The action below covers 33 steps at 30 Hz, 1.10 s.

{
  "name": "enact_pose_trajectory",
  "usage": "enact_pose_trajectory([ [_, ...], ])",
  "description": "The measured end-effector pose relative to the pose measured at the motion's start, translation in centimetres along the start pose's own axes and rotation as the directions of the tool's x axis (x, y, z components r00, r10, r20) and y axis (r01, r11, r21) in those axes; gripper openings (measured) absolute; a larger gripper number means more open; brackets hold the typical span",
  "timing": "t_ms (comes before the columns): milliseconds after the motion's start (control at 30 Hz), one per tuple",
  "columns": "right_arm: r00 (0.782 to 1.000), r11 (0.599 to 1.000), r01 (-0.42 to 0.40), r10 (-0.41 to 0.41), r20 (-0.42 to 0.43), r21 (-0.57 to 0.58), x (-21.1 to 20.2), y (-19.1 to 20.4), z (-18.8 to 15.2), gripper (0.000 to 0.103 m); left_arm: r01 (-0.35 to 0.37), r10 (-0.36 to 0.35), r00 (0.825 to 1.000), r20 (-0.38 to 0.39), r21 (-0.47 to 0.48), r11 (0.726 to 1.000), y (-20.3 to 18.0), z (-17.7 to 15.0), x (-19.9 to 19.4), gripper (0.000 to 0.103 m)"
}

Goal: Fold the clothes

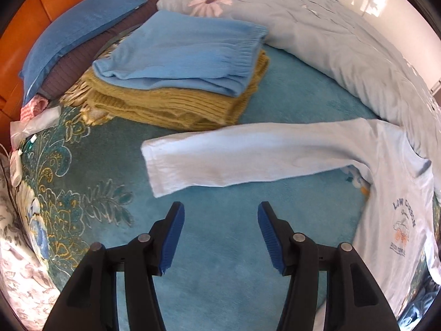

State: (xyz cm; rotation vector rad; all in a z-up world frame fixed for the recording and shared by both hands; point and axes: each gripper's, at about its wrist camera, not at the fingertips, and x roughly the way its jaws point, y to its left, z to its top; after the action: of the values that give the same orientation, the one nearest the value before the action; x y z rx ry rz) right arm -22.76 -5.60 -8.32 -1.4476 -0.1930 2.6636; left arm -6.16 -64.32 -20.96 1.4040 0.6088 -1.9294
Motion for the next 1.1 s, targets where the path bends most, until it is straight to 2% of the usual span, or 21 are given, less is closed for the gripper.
enact_pose_trajectory([
  [133, 0.989, 0.989, -0.144, 0.141, -0.049, -0.046, 0.7, 7.0, -1.9, 0.088, -0.017, 0.012, 0.999, -0.033, -0.135, 0.991, 4.4, 0.7, 2.0, 0.057],
  [267, 0.974, 0.969, -0.220, 0.211, -0.087, -0.111, 1.0, 12.5, -3.3, 0.088, 0.073, -0.105, 0.990, -0.090, -0.299, 0.951, 7.0, 0.1, 3.6, 0.057],
  [467, 0.964, 0.952, -0.260, 0.247, -0.095, -0.162, 0.3, 16.7, -3.4, 0.088, 0.181, -0.249, 0.963, -0.099, -0.443, 0.878, 7.1, -0.6, 5.7, 0.057],
  [667, 0.961, 0.942, -0.272, 0.256, -0.105, -0.196, 0.2, 18.6, -3.1, 0.088, 0.247, -0.315, 0.949, -0.034, -0.543, 0.802, 7.2, 0.5, 7.5, 0.057],
  [800, 0.959, 0.941, -0.279, 0.262, -0.108, -0.193, 0.3, 19.2, -3.1, 0.088, 0.203, -0.252, 0.968, -0.014, -0.548, 0.811, 7.2, 0.9, 7.7, 0.046],
  [900, 0.958, 0.940, -0.283, 0.266, -0.109, -0.189, 0.3, 19.2, -3.1, 0.088, 0.184, -0.225, 0.974, -0.009, -0.544, 0.819, 7.3, 0.8, 7.7, 0.018],
  [967, 0.957, 0.940, -0.286, 0.269, -0.110, -0.186, 0.4, 19.2, -3.1, 0.088, 0.180, -0.224, 0.975, -0.013, -0.554, 0.813, 7.7, 0.7, 7.8, 0.009],
  [1033, 0.956, 0.940, -0.288, 0.272, -0.110, -0.184, 0.4, 19.1, -3.2, 0.088, 0.171, -0.200, 0.980, 0.005, -0.536, 0.826, 7.7, 0.8, 7.2, 0.005],
  [1100, 0.955, 0.939, -0.291, 0.275, -0.111, -0.182, 0.4, 19.1, -3.2, 0.088, 0.152, -0.159, 0.987, 0.026, -0.471, 0.869, 6.9, 1.2, 5.8, 0.004],
])
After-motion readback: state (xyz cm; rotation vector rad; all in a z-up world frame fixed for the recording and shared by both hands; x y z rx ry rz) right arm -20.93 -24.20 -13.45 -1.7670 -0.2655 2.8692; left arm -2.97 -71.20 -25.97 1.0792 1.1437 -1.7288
